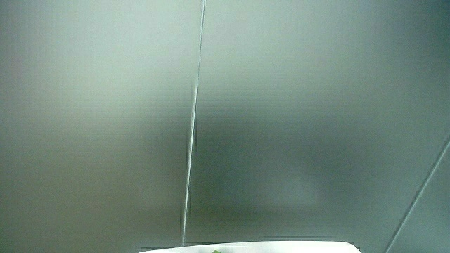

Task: Pick green brick

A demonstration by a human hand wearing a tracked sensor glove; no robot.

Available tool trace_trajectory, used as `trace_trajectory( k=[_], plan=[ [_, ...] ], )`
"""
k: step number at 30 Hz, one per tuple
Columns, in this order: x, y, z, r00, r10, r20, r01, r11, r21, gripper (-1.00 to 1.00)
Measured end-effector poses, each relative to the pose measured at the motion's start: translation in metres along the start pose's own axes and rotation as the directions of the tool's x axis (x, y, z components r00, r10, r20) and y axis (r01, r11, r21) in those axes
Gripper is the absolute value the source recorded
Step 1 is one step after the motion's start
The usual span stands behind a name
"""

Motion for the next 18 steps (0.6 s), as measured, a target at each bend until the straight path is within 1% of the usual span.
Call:
trace_trajectory(
  k=[7, 8, 10, 11, 12, 13, 14, 16, 18],
  plan=[
    [0.032, 0.025, -0.012, 0.997, -0.026, -0.075, 0.032, 0.9969, 0.072, 0.0],
    [0.027, 0.024, -0.003, 0.994, -0.052, -0.101, 0.054, 0.9984, 0.017, 0.0],
    [0.032, 0.025, -0.006, 0.994, -0.046, -0.099, 0.053, 0.9961, 0.07, 0.0],
    [0.036, 0.028, -0.009, 0.994, -0.064, -0.09, 0.07, 0.9958, 0.059, 0.0],
    [0.036, 0.028, -0.007, 0.993, -0.076, -0.094, 0.082, 0.9945, 0.064, 0.0],
    [0.037, 0.029, -0.009, 0.993, -0.088, -0.084, 0.094, 0.993, 0.071, 0.0],
    [0.035, 0.029, -0.008, 0.99, -0.104, -0.093, 0.111, 0.9917, 0.066, 0.0],
    [0.039, 0.034, -0.015, 0.987, -0.126, -0.099, 0.13, 0.9909, 0.036, 0.0],
    [0.039, 0.037, -0.019, 0.984, -0.148, -0.1, 0.151, 0.9881, 0.03, 0.0]
  ],
)
